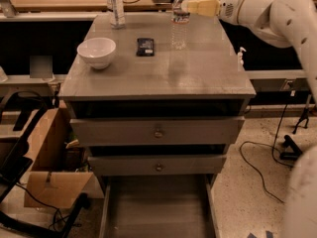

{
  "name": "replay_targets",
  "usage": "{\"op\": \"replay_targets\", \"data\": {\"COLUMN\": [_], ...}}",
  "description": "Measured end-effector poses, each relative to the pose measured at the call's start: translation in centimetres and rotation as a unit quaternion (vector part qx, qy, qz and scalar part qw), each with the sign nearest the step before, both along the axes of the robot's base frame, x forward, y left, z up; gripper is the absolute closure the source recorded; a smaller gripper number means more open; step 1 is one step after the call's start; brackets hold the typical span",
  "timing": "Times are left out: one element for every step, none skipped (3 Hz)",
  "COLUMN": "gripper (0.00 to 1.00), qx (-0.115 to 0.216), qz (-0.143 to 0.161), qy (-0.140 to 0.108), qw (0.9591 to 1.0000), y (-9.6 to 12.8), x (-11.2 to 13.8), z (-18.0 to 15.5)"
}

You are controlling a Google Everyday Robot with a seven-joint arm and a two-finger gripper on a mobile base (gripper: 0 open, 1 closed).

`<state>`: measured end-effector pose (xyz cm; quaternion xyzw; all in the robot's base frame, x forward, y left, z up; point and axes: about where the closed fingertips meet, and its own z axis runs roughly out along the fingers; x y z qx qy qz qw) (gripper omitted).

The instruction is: Place water bottle into bottom drawer

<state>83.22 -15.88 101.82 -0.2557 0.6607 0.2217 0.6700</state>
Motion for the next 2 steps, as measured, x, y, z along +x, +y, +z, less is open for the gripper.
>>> {"op": "replay_targets", "data": {"gripper": [0.0, 0.0], "qx": [0.048, 0.023], "qz": [0.016, 0.04], "qy": [0.003, 0.024], "qw": [0.9987, 0.9987], "y": [1.6, 6.0], "x": [3.1, 5.6], "z": [-0.3, -1.7]}}
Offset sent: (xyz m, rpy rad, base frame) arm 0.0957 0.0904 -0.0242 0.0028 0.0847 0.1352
